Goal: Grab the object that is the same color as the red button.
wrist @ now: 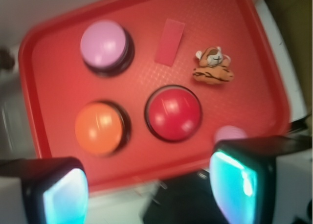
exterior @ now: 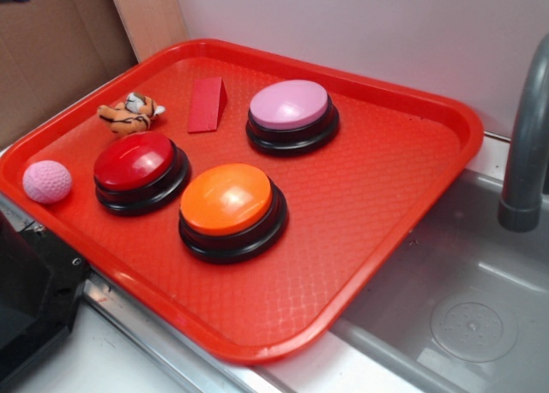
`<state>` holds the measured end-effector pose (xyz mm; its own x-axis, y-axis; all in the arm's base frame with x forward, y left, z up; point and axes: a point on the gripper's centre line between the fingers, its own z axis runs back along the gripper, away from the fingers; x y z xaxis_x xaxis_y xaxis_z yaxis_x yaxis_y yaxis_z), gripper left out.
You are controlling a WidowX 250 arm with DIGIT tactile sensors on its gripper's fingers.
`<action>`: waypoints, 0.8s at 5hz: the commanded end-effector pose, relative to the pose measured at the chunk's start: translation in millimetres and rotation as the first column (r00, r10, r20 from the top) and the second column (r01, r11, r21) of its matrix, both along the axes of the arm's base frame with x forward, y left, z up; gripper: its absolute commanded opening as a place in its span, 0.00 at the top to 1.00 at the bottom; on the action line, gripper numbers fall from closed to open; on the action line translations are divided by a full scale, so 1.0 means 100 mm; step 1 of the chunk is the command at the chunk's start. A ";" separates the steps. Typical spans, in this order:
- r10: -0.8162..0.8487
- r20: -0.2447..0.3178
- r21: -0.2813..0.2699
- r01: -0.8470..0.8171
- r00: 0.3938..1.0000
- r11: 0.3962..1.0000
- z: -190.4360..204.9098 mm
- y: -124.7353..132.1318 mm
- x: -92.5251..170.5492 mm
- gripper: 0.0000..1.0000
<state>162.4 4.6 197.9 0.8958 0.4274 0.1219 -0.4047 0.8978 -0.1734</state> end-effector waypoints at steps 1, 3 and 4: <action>0.277 0.076 0.088 -0.283 0.958 0.955 -0.47 0.31 0.60 0.00; 0.406 0.170 0.152 -0.431 0.898 0.890 -0.98 0.56 1.01 0.00; 0.407 0.209 0.157 -0.442 0.889 0.883 -1.18 0.60 1.15 0.00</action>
